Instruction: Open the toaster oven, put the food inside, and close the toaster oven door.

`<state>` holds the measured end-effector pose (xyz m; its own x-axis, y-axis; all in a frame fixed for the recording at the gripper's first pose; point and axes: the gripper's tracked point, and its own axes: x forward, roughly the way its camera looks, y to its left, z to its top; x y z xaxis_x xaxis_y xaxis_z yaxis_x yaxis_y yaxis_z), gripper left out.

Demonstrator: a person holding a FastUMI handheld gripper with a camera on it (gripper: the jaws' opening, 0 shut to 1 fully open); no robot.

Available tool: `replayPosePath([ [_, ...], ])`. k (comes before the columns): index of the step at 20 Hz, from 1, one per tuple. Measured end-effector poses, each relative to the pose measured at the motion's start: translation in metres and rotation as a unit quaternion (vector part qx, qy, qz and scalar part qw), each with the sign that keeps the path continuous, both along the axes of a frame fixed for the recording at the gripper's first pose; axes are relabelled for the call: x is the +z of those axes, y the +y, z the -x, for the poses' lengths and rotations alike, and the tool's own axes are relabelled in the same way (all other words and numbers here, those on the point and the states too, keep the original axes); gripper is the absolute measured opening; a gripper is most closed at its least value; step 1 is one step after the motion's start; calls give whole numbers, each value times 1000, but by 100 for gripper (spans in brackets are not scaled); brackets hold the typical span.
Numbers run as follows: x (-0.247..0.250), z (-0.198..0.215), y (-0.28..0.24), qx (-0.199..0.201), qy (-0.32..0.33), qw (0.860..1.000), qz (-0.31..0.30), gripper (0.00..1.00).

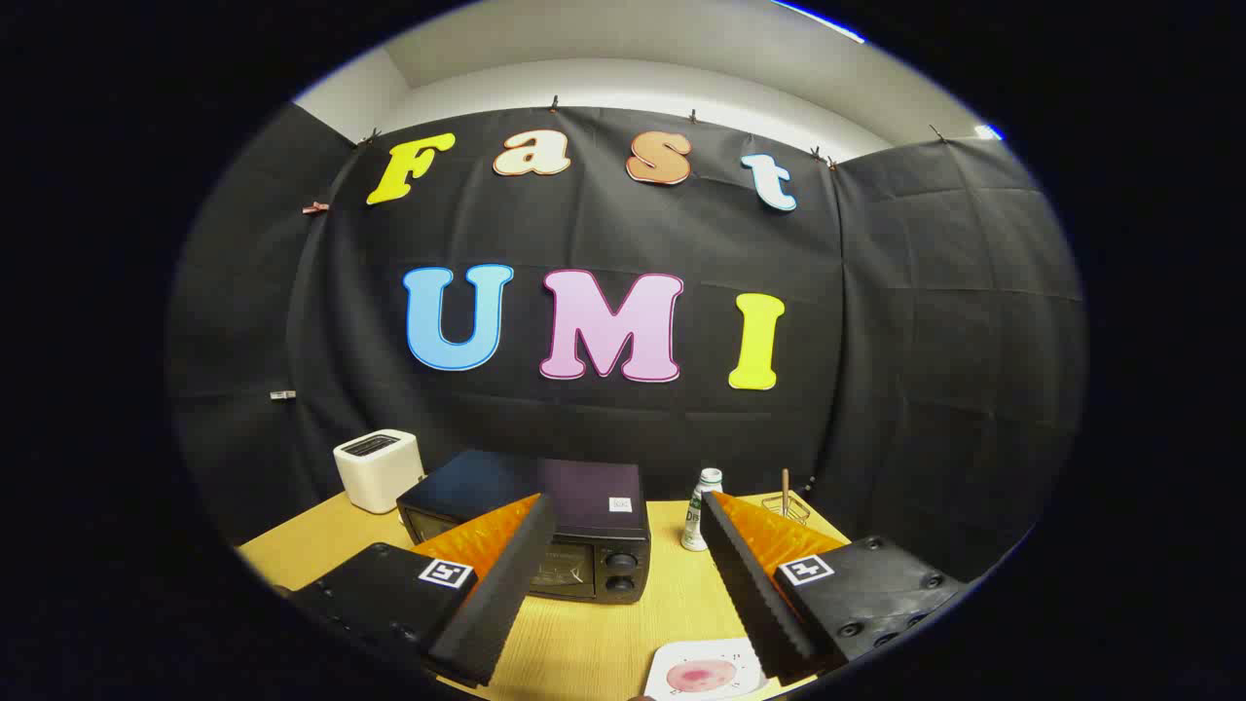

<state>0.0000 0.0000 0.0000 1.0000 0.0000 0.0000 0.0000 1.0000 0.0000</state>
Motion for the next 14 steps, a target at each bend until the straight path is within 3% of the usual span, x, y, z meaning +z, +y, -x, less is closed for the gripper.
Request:
replayPosePath([
  [14, -2, -5, 16, 12, 9, 1000, 1, 98],
])
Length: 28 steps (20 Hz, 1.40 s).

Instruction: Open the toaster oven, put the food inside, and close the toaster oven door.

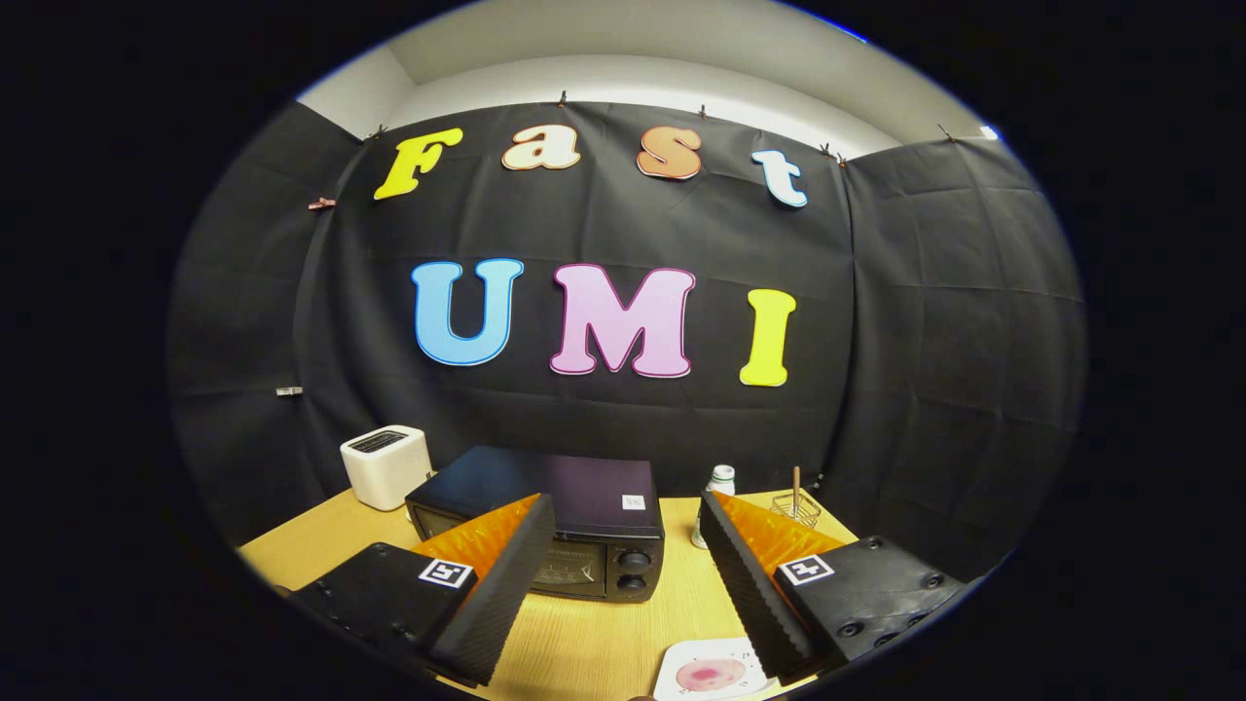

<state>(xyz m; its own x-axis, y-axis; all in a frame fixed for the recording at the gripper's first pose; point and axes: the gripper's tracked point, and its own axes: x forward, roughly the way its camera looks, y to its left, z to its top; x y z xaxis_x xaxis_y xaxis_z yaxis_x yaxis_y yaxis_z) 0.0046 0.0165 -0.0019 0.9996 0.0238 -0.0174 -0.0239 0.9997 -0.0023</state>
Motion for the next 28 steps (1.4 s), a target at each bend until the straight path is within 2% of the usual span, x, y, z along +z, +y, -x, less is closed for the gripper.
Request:
replayPosePath([
  [13, -12, -22, 34, 16, 19, 1000, 0, 98],
  [22, -38, -59, 90, 33, 49, 998, -9, 98],
  [28, -55, -87, 112, 30, 58, 998, -6, 98],
])
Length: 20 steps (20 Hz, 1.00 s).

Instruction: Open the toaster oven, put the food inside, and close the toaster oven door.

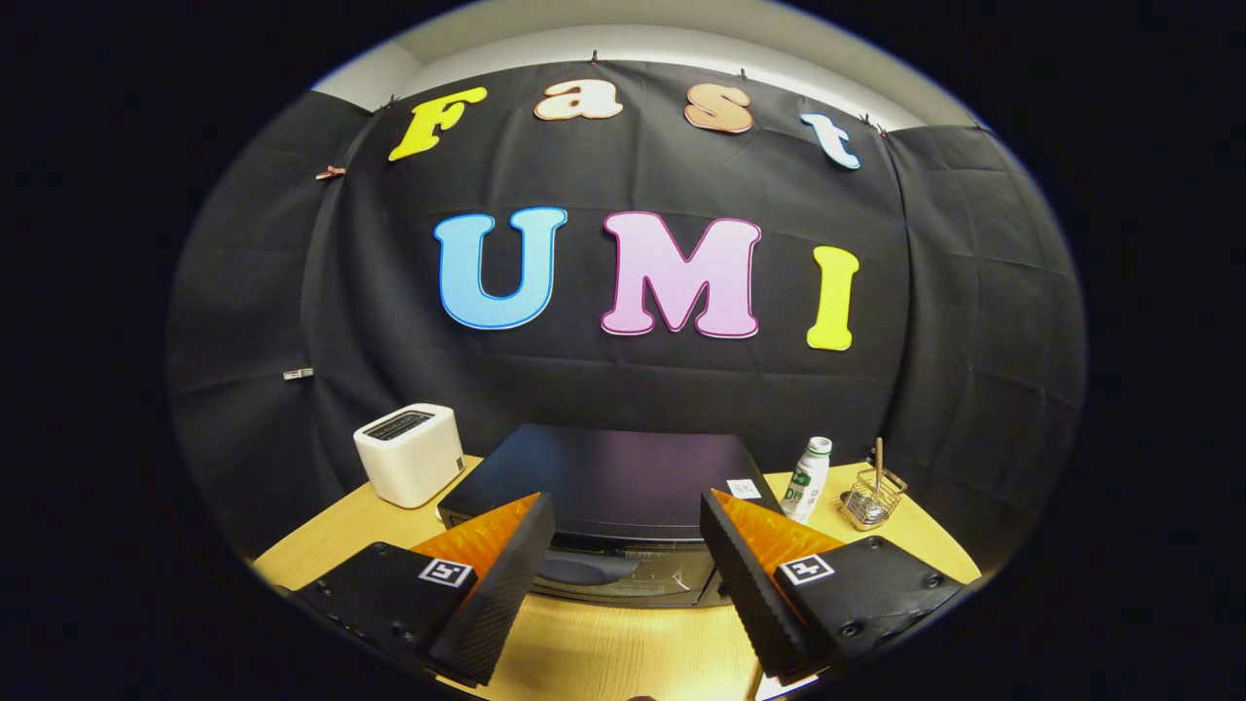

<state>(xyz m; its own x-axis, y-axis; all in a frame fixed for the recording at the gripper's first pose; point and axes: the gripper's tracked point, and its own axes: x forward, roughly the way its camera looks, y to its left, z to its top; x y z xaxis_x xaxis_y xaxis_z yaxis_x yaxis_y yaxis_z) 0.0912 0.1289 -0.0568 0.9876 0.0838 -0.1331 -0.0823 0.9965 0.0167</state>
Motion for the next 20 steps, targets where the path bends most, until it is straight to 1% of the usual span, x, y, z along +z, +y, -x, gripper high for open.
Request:
replayPosePath([
  [4, -24, -22, 13, 0, 17, 1000, 6, 98],
  [8, -54, -42, 22, -8, 37, 999, 19, 98],
  [12, -82, -52, 26, -12, 74, 997, 15, 98],
  [14, -97, -49, 27, -15, 102, 995, 12, 98],
  [15, -91, -52, 27, -20, 89, 996, 5, 99],
  [16, -94, -52, 27, -23, 97, 995, 5, 98],
  [20, -95, -51, 29, -35, 95, 995, 1, 99],
])
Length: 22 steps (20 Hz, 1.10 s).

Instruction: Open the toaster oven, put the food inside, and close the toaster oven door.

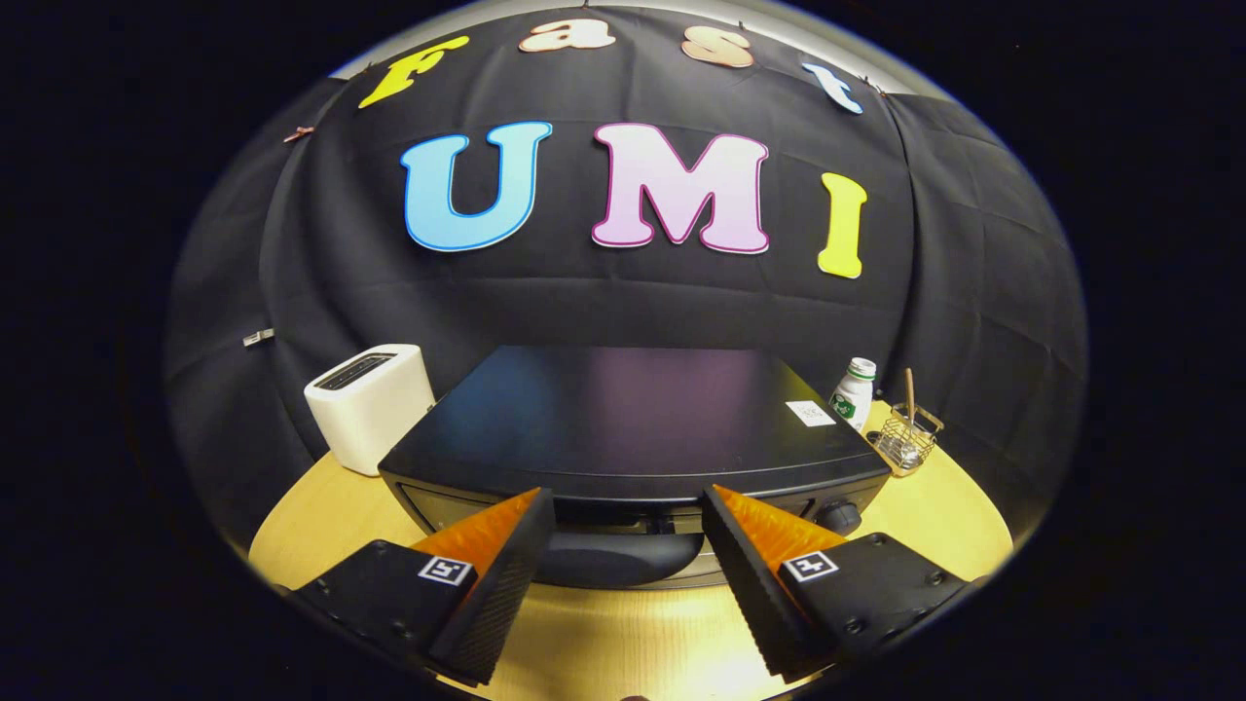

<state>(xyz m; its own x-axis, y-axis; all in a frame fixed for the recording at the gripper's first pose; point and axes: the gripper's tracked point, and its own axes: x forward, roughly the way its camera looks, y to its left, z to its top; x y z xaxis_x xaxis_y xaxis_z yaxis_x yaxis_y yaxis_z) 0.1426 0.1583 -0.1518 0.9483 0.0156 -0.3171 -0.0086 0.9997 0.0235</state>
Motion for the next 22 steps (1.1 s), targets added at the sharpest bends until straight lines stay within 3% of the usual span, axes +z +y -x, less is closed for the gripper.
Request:
replayPosePath([
  [6, -8, 13, 6, 24, 29, 999, -9, 99],
  [19, -43, 93, 4, 47, 64, 996, -34, 98],
  [22, -55, 106, 5, 58, 75, 995, -15, 98],
])
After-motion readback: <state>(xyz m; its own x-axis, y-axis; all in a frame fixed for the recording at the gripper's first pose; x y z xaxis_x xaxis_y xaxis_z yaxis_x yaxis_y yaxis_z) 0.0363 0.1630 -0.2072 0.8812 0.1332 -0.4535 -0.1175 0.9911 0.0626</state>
